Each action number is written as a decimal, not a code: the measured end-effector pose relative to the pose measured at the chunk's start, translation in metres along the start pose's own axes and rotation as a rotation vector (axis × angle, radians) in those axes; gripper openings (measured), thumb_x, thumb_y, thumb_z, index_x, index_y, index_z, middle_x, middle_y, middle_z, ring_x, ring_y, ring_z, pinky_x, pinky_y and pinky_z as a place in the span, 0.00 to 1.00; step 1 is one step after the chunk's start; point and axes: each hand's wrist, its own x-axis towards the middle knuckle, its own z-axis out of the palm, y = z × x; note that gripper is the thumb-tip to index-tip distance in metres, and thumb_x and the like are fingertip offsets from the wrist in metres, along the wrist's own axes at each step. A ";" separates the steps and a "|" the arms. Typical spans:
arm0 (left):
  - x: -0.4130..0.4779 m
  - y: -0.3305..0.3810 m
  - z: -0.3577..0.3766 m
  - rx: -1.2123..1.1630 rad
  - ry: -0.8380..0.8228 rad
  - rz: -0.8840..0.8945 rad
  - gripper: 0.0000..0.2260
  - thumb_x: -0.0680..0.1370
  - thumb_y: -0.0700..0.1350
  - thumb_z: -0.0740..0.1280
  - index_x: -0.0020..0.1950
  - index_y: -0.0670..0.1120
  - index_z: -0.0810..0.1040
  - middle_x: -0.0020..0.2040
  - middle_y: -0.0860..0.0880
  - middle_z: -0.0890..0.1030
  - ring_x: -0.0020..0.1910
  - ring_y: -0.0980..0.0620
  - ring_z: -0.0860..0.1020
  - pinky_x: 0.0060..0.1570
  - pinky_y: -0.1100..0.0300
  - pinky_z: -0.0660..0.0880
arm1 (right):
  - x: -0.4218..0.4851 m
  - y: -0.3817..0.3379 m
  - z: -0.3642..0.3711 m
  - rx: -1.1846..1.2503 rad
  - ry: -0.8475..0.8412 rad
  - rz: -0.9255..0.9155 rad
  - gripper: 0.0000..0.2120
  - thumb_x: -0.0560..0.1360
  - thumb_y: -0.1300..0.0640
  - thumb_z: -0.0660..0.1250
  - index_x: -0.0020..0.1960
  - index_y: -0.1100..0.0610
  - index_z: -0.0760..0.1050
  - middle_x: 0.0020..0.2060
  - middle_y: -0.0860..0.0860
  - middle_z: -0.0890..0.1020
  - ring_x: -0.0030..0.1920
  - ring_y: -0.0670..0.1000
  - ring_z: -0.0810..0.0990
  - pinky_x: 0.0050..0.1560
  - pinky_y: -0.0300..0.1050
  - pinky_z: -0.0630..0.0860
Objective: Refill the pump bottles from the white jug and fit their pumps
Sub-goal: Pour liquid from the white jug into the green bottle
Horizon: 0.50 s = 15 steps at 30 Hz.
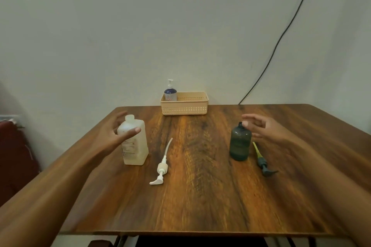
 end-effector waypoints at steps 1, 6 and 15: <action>-0.004 -0.004 0.005 -0.022 0.006 0.002 0.39 0.64 0.72 0.76 0.72 0.66 0.68 0.69 0.59 0.76 0.62 0.54 0.79 0.50 0.59 0.80 | -0.005 0.006 0.005 -0.025 -0.005 0.006 0.49 0.57 0.21 0.75 0.73 0.41 0.73 0.63 0.37 0.78 0.63 0.42 0.78 0.60 0.43 0.76; -0.015 -0.018 0.026 -0.103 0.086 0.035 0.37 0.64 0.60 0.82 0.70 0.60 0.72 0.59 0.58 0.81 0.56 0.56 0.81 0.43 0.66 0.80 | -0.012 0.033 0.023 0.041 -0.011 0.040 0.40 0.57 0.34 0.85 0.65 0.35 0.73 0.63 0.38 0.81 0.65 0.43 0.79 0.70 0.50 0.74; -0.016 -0.015 0.030 -0.070 0.208 0.060 0.35 0.60 0.66 0.81 0.63 0.55 0.79 0.56 0.54 0.84 0.56 0.51 0.82 0.52 0.49 0.83 | -0.010 0.037 0.038 0.017 0.135 -0.026 0.38 0.60 0.42 0.84 0.68 0.48 0.80 0.61 0.42 0.85 0.64 0.46 0.82 0.57 0.42 0.77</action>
